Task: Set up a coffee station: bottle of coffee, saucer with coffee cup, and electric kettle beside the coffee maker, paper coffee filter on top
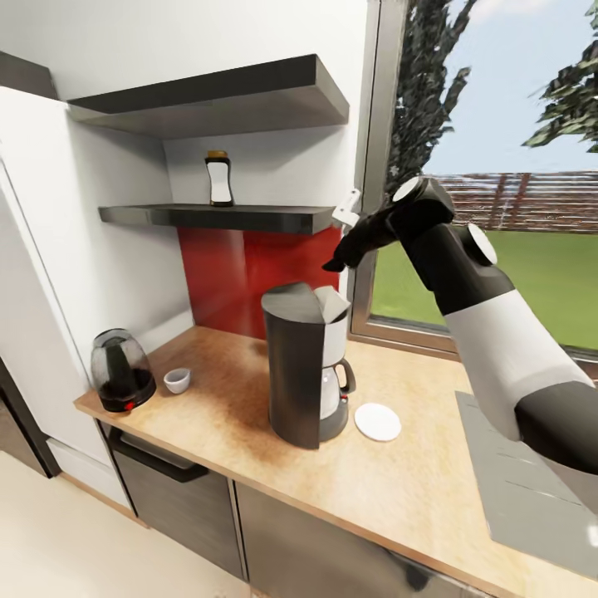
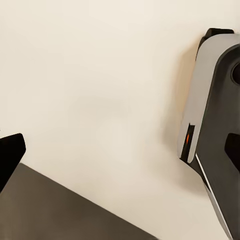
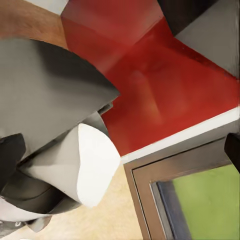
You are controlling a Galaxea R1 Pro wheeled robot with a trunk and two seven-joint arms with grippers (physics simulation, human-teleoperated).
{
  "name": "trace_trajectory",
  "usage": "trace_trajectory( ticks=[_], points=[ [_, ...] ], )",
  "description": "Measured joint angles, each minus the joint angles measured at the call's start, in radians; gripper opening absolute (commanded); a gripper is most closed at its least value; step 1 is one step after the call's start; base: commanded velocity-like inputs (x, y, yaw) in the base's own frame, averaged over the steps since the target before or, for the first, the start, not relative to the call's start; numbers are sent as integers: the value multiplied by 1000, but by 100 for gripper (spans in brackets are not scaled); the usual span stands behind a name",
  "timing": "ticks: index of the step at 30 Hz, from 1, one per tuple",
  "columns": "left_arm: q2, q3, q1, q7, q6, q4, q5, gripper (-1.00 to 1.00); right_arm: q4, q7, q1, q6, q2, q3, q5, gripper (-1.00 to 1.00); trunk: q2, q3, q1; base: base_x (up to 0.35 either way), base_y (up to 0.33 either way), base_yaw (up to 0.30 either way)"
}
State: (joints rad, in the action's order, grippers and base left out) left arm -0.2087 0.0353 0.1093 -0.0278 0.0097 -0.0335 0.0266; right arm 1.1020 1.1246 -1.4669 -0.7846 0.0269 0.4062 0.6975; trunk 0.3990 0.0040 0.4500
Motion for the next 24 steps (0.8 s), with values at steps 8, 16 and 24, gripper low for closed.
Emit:
trace_trajectory(
  ticks=[8,16,24],
  points=[
    [0,-2,0,0,0,1,1,100,4,-45,-1,-1,0,-160,1,100,0,0,0,-255,222,0],
    [0,-4,3,0,-1,8,1,100,3,-170,-1,-3,-1,-297,-1,100,0,0,0,-229,229,0],
    [0,-4,3,0,-1,9,2,100,27,-183,-1,-4,0,-454,-2,100,0,0,0,-57,67,0]
  ],
)
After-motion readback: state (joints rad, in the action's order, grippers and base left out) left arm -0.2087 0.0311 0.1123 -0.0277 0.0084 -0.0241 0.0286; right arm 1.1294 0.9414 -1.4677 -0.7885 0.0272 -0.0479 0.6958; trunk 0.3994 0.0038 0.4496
